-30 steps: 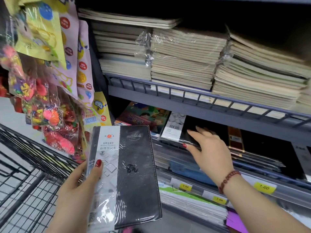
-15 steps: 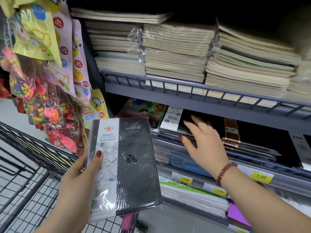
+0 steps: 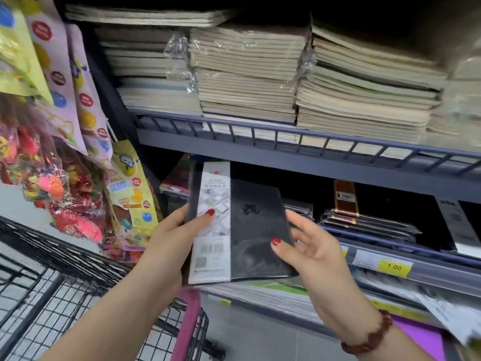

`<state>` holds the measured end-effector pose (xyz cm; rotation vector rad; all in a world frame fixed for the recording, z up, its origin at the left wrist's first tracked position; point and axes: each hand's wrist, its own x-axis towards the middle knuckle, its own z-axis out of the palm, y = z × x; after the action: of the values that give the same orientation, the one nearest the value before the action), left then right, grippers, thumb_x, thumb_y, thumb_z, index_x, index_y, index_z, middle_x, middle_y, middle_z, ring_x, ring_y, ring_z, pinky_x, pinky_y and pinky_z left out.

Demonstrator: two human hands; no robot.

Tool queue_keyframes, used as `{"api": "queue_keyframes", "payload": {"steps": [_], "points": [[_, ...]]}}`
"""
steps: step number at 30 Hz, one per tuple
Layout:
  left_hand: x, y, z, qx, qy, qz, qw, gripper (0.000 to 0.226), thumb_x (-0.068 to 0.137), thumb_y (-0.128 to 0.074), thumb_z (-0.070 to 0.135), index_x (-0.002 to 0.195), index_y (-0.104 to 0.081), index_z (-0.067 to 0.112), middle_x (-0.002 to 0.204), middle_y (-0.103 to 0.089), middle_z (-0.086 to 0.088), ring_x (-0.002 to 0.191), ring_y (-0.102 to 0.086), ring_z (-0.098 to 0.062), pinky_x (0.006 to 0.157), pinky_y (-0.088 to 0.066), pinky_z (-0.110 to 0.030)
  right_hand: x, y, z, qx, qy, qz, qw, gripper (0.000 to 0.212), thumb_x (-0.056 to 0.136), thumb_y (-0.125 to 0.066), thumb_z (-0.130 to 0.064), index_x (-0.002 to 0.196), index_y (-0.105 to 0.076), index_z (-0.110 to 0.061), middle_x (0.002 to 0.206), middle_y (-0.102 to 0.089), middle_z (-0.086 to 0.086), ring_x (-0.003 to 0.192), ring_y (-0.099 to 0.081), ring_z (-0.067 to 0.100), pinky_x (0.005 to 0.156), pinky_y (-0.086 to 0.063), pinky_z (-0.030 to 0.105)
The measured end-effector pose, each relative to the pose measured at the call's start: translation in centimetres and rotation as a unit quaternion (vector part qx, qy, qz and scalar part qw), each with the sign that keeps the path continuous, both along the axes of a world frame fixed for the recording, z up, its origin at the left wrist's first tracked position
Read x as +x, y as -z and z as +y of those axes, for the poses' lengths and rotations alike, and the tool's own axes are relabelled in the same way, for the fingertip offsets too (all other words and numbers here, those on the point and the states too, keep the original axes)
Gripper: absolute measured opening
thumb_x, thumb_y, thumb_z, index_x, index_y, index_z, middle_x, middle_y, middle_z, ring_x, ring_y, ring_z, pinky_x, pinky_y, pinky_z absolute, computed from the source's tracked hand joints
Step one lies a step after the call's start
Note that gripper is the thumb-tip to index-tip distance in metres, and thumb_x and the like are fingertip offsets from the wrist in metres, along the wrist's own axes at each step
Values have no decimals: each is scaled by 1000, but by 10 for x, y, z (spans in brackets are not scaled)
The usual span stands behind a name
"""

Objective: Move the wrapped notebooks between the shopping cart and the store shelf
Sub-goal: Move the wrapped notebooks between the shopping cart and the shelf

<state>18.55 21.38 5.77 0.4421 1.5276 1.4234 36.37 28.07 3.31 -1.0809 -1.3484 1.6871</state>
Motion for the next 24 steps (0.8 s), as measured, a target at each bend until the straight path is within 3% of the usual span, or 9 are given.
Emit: {"api": "queue_keyframes", "payload": {"steps": [2,6,9,12,14,16,19,22,24], "points": [[1,1,3,10,62,39,997,35,77,-71,17,112,-66,23,97,-76,-5,82,-73,-24,59,-57,-34,6,-1,8,2,52,18,998,44,81,-62,8,114,-60,-22,80,-74,-15,76,-66,-10,62,-49,7],[-1,11,0,-7,180,142,973,95,50,-90,29,134,-47,32,118,-69,5,108,-65,-15,95,-50,-40,12,-2,22,18,117,10,993,50,82,-65,0,127,-56,-18,99,-62,-22,80,-57,-24,69,-47,1],[0,24,8,29,160,212,964,84,63,-85,3,129,-48,38,128,-60,5,112,-62,-8,91,-53,-29,11,-5,30,54,109,-25,992,59,81,-68,-11,136,-47,-18,118,-56,-18,84,-52,-26,72,-43,-1],[-6,33,26,45,111,248,961,74,71,-76,-2,135,-48,25,114,-68,6,101,-67,-6,80,-54,-17,13,-5,33,121,61,-76,988,85,64,-75,-35,141,-39,-25,124,-48,-24,101,-51,-15,77,-43,3],[-13,37,37,40,98,271,957,73,72,-78,4,137,-49,23,116,-67,10,108,-64,-7,93,-52,-26,14,-1,33,161,53,-151,974,86,60,-77,-43,138,-41,-33,130,-48,-20,112,-51,-2,89,-48,20],[-18,39,46,36,97,308,946,71,71,-80,9,135,-52,25,123,-63,11,117,-58,-8,102,-45,-31,13,1,35,212,66,-191,956,67,69,-78,-31,130,-51,-32,125,-50,-22,118,-49,4,99,-46,36],[-24,43,64,26,103,386,917,68,71,-81,19,133,-54,28,131,-57,11,122,-51,-8,106,-39,-30,4,2,42,314,51,-254,913,58,75,-75,-22,129,-55,-24,125,-46,-21,125,-41,1,110,-32,26],[-31,44,82,11,120,406,906,65,72,-81,22,131,-56,17,132,-53,10,123,-49,-9,107,-37,-29,-3,5,51,335,37,-317,886,67,79,-72,-29,139,-44,-21,145,-38,-7,135,-32,4,112,-26,22],[-33,45,90,14,129,389,912,59,72,-82,21,126,-59,10,127,-61,2,121,-55,-15,106,-41,-34,-4,8,59,319,45,-349,880,70,81,-70,-32,142,-39,-20,150,-34,2,137,-31,10,108,-20,16]]}}
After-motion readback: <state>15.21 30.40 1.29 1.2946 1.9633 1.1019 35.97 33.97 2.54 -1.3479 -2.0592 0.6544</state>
